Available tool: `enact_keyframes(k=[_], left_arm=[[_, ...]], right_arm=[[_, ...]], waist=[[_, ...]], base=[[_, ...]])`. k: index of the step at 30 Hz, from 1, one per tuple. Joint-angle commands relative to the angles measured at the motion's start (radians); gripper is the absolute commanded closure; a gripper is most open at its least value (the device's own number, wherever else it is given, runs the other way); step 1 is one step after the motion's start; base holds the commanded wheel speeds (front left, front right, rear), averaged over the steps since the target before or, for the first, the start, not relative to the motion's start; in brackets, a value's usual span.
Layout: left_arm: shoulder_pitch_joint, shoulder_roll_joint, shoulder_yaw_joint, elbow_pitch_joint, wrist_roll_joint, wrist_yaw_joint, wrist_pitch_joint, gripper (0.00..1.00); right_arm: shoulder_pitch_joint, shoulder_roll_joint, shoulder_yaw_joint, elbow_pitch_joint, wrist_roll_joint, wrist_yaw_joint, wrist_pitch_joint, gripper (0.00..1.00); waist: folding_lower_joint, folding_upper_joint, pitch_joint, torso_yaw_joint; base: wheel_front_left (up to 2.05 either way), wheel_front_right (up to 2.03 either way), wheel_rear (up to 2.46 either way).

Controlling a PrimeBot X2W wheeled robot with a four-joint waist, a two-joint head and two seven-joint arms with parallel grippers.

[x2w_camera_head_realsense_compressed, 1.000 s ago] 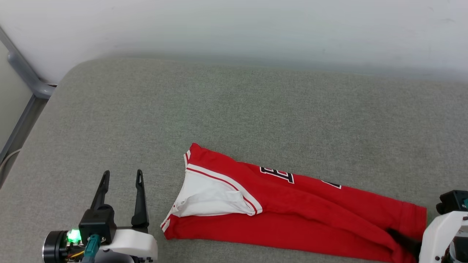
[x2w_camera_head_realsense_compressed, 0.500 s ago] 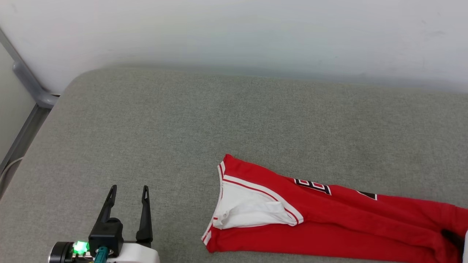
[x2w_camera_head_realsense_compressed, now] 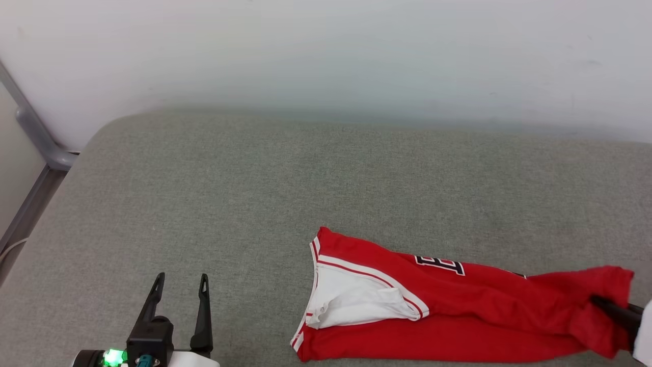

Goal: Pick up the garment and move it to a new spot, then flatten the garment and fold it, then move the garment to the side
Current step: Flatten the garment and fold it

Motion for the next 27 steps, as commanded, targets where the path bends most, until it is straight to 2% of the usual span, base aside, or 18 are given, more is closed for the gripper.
enact_keyframes(k=[1, 7, 8, 12, 16, 20, 27], left_arm=[[0.011, -0.007, 0.005, 0.001, 0.008, -0.008, -0.002, 0.00], [0.001, -0.021, 0.015, 0.004, 0.023, -0.027, -0.003, 0.00], [-0.009, -0.031, 0.020, 0.004, 0.029, -0.033, -0.003, 0.00], [-0.021, -0.043, 0.023, 0.005, 0.037, -0.043, -0.003, 0.00], [-0.039, -0.052, 0.026, 0.005, 0.044, -0.054, -0.003, 0.00], [-0.056, -0.062, 0.028, 0.006, 0.050, -0.062, -0.003, 0.00], [-0.092, -0.078, 0.036, 0.012, 0.059, -0.076, -0.003, 0.00]], right_arm=[[0.016, 0.019, -0.010, -0.039, 0.007, -0.001, 0.012, 1.00], [0.009, 0.110, -0.021, -0.190, -0.041, -0.001, 0.095, 1.00], [-0.026, 0.164, -0.006, -0.240, -0.081, -0.001, 0.139, 1.00], [-0.097, 0.228, 0.052, -0.259, -0.148, -0.001, 0.190, 1.00], [-0.190, 0.294, 0.138, -0.229, -0.205, -0.001, 0.208, 1.00], [-0.267, 0.330, 0.224, -0.191, -0.252, -0.001, 0.211, 1.00], [-0.453, 0.434, 0.407, -0.042, -0.313, -0.001, 0.171, 1.00]], waist=[[0.0000, -0.0001, -0.002, -0.002], [0.0000, -0.0001, 0.002, 0.005], [0.0000, -0.0001, 0.012, 0.012], [0.0000, -0.0001, 0.031, 0.024], [0.0000, -0.0001, 0.059, 0.039], [0.0000, -0.0001, 0.085, 0.051], [0.0000, -0.0001, 0.131, 0.069]], base=[[0.00, 0.00, 0.00], [0.00, 0.00, 0.00], [0.00, 0.00, 0.00], [0.00, 0.00, 0.00], [0.00, 0.00, 0.00], [0.00, 0.00, 0.00], [0.00, 0.00, 0.00]])
